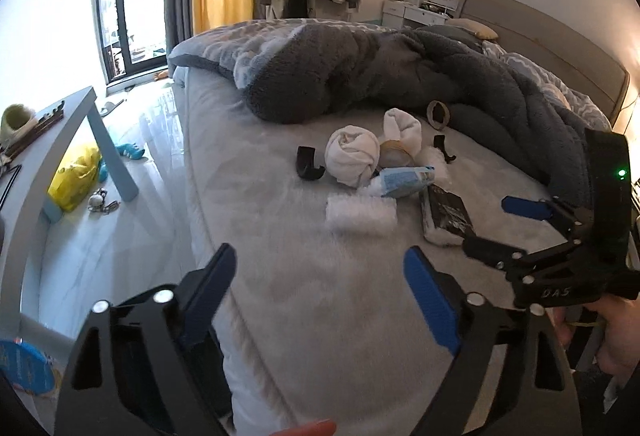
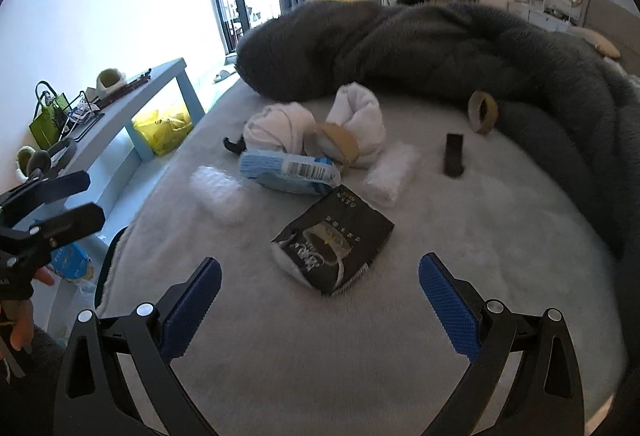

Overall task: Collect trash
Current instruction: 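Grasp the black snack bag with the right tool while the left tool grasps the bubble-wrap roll, then carry the bubble wrap and black bag to the black bin with both tools, then open the left tool over the bin while the right tool releases the black bag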

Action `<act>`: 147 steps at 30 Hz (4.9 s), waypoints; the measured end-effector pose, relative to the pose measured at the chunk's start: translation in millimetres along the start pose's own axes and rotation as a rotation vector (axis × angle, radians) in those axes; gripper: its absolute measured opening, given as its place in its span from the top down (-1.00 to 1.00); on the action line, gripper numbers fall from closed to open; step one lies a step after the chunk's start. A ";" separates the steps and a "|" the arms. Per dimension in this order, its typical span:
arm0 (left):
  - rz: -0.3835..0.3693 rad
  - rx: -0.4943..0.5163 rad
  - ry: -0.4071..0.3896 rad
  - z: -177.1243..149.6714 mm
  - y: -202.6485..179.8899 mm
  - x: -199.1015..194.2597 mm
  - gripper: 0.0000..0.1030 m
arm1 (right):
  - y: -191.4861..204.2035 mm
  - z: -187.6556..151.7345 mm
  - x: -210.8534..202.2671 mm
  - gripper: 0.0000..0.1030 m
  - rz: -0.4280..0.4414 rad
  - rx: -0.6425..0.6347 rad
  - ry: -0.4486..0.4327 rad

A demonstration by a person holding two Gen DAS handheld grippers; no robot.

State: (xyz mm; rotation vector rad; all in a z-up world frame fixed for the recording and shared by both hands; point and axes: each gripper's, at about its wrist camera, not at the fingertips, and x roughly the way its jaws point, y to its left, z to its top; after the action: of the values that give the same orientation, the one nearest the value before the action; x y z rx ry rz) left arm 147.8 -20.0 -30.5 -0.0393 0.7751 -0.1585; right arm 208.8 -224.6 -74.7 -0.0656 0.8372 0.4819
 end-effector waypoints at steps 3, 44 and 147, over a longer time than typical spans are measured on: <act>-0.026 0.004 0.010 4.9 2.4 13.0 -0.66 | -2.4 1.9 14.1 -0.94 0.004 0.009 0.016; -0.123 0.046 0.055 23.2 -12.8 76.7 -0.24 | -48.3 41.4 -0.2 -0.57 0.093 0.108 -0.088; 0.198 -0.340 -0.240 -13.3 264.7 -118.7 -0.12 | 336.2 5.9 172.7 -0.79 0.375 -0.401 0.442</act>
State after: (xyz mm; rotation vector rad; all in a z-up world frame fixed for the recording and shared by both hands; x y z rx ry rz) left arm 89.0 260.3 17.5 -0.2973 0.5546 0.1658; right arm 164.7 142.7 -152.3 -0.4007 1.1825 1.0092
